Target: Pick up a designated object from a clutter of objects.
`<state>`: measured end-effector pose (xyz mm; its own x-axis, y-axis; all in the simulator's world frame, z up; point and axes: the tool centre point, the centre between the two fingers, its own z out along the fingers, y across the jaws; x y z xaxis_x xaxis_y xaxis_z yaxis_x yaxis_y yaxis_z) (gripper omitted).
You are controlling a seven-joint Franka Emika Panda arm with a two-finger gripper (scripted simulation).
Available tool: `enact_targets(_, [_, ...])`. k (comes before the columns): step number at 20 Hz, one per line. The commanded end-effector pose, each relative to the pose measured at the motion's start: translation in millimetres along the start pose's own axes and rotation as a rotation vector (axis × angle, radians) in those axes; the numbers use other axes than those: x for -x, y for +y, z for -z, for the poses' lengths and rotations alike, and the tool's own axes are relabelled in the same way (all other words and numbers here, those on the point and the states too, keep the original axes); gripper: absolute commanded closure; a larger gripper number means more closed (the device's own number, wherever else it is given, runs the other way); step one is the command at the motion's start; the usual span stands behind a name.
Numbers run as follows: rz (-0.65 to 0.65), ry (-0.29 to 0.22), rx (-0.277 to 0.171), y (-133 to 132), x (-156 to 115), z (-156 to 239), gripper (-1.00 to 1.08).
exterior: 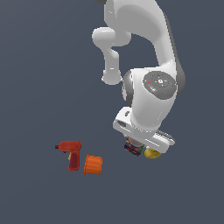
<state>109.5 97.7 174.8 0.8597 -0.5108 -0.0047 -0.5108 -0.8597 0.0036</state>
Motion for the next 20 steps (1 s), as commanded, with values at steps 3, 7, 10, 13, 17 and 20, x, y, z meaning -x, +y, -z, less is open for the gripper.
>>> enact_targets(3, [0.000, 0.004, -0.003, 8, 12, 55, 1.08])
enact_targets(7, [0.000, 0.004, -0.003, 15, 23, 102, 1.08])
enact_targets(10, [0.000, 0.004, -0.003, 20, 30, 137, 1.08])
enact_targets(13, [0.000, 0.004, -0.003, 25, 37, 169, 1.08])
enact_targets(17, [0.000, 0.004, -0.003, 30, 45, 205, 1.08])
enact_targets(20, [0.000, 0.004, -0.003, 32, 49, 226, 1.08])
